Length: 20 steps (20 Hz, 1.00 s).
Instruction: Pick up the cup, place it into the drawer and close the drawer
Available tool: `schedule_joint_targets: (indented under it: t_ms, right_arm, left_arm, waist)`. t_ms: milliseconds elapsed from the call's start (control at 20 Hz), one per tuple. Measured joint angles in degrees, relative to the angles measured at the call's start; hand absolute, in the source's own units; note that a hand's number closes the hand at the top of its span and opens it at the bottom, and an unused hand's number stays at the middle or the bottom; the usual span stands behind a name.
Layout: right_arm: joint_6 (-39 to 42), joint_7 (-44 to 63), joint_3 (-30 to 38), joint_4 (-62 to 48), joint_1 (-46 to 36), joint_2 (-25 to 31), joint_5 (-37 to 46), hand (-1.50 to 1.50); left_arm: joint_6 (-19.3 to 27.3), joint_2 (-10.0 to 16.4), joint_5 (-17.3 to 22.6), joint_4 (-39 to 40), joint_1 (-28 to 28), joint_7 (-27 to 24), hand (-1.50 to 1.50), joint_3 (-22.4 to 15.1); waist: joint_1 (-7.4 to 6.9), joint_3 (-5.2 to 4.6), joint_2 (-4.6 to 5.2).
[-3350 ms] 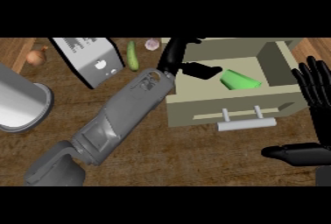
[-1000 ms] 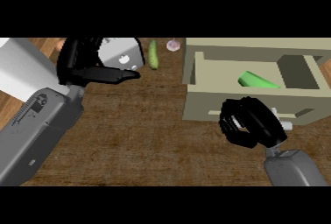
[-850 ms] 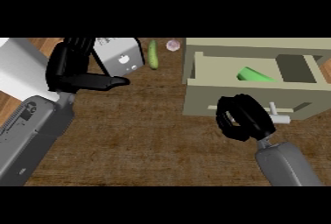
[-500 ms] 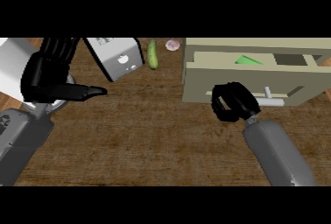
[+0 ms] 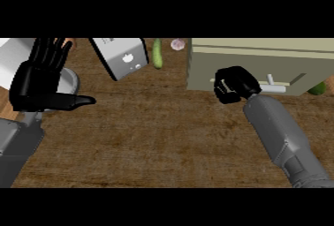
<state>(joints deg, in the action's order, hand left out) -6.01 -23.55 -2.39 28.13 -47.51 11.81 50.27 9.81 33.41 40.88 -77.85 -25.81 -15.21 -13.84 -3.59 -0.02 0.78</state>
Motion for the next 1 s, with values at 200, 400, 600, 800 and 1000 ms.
schedule_joint_targets:
  t_ms: [200,400,600,800,1000]
  right_arm:
    - [1.6,-2.6,1.7,-5.0,-2.0,0.5,-1.3,1.5]
    - [4.4,-6.4,2.6,-7.3,-3.0,1.6,-2.4,1.5]
    - [5.9,-8.9,3.4,-8.8,-3.6,2.1,-3.2,1.5]
    - [6.3,-11.8,4.6,-9.4,-3.3,2.8,-4.2,1.5]
    - [6.2,-14.0,5.4,-9.9,-3.2,3.1,-5.0,1.5]
  left_arm:
    - [-1.8,-0.3,0.1,-0.4,0.7,-0.4,-1.5,0.0]
    - [-3.5,-0.8,0.4,0.0,1.3,-0.7,-1.5,-0.2]
    - [-4.4,-1.3,0.3,0.3,0.8,-0.8,-1.5,-0.3]
    - [-5.2,-1.6,0.3,0.0,1.4,-1.0,-1.5,-0.5]
    - [-5.6,-2.3,0.0,0.1,2.0,-1.5,-1.5,-1.0]
  waist:
    - [-0.6,-0.1,-0.16]
    - [-1.18,-0.16,-0.15]
    - [-1.4,-0.17,-0.03]
    - [-2.12,-0.14,0.05]
    - [-2.41,-0.11,0.22]
